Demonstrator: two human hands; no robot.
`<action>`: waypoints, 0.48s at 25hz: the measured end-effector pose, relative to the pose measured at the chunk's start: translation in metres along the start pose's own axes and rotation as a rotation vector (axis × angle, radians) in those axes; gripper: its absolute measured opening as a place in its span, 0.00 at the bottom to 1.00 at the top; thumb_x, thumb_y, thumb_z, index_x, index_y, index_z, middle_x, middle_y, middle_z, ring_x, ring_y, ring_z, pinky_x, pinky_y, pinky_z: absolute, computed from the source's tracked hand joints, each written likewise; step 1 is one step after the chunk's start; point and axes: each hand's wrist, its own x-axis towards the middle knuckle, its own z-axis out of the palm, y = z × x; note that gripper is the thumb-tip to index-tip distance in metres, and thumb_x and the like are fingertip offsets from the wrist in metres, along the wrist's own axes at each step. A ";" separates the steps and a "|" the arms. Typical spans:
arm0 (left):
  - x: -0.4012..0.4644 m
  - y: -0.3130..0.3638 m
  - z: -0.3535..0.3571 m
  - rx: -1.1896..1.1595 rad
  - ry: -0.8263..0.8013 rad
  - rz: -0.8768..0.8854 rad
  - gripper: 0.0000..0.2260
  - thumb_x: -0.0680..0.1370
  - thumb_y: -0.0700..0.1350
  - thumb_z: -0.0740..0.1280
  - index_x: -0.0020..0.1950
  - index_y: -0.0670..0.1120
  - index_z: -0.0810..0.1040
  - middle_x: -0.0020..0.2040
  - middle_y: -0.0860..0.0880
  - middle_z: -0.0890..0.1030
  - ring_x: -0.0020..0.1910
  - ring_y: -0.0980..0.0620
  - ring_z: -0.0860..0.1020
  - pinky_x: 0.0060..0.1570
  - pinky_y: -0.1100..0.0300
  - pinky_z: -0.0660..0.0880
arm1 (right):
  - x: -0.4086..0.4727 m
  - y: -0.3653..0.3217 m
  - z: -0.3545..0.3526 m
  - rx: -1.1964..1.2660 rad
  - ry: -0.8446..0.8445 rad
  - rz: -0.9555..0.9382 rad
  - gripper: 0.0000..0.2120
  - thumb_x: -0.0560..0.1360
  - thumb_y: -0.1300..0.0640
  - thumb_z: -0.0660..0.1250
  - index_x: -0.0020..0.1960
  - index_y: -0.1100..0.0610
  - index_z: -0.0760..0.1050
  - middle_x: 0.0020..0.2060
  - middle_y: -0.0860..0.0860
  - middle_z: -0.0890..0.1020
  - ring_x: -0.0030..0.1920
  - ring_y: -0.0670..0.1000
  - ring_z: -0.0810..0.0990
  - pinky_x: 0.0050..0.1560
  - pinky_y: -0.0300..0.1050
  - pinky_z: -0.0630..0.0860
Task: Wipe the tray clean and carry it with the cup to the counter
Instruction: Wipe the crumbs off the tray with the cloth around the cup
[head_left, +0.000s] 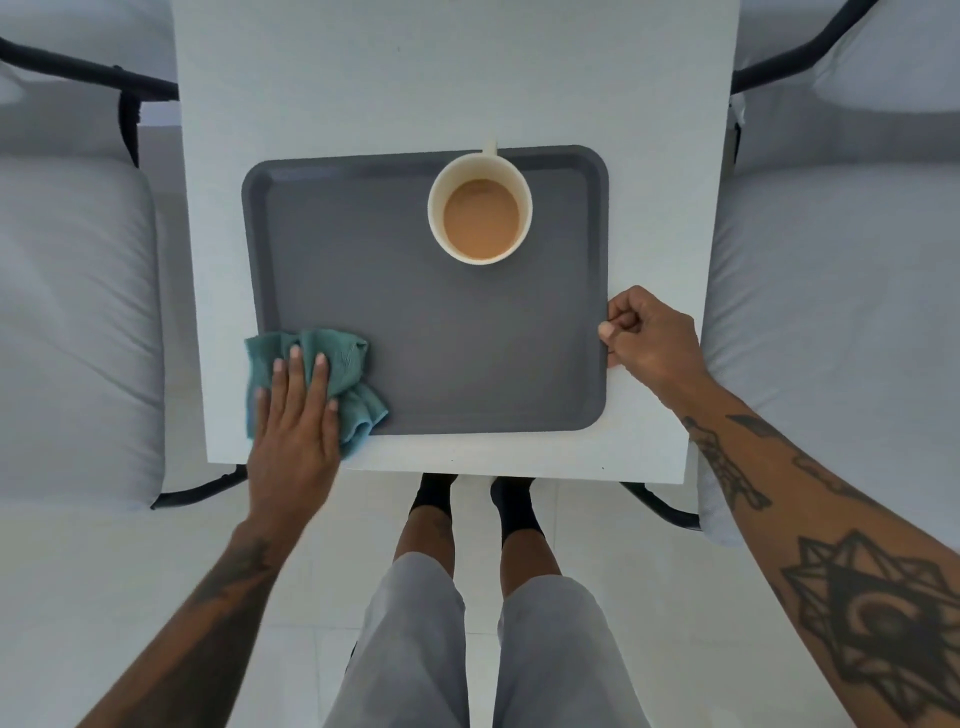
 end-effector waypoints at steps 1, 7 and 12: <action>0.004 -0.004 -0.002 0.020 0.019 -0.006 0.25 0.85 0.52 0.44 0.82 0.48 0.50 0.83 0.46 0.49 0.82 0.46 0.45 0.78 0.39 0.51 | -0.001 -0.001 0.001 -0.003 0.005 0.005 0.02 0.74 0.64 0.67 0.47 0.60 0.76 0.41 0.59 0.81 0.44 0.61 0.83 0.50 0.57 0.82; 0.027 -0.026 -0.013 0.034 0.090 0.024 0.25 0.85 0.51 0.47 0.81 0.46 0.53 0.82 0.43 0.54 0.81 0.44 0.50 0.78 0.40 0.51 | -0.012 -0.009 0.020 0.053 -0.015 0.054 0.03 0.74 0.66 0.67 0.45 0.61 0.75 0.37 0.55 0.78 0.41 0.60 0.83 0.45 0.51 0.84; 0.035 -0.062 -0.023 0.019 0.135 -0.016 0.25 0.84 0.50 0.49 0.80 0.44 0.57 0.81 0.41 0.58 0.80 0.41 0.55 0.76 0.40 0.54 | -0.024 -0.022 0.055 0.127 -0.021 0.059 0.02 0.74 0.68 0.67 0.45 0.63 0.76 0.34 0.53 0.75 0.38 0.56 0.80 0.44 0.58 0.84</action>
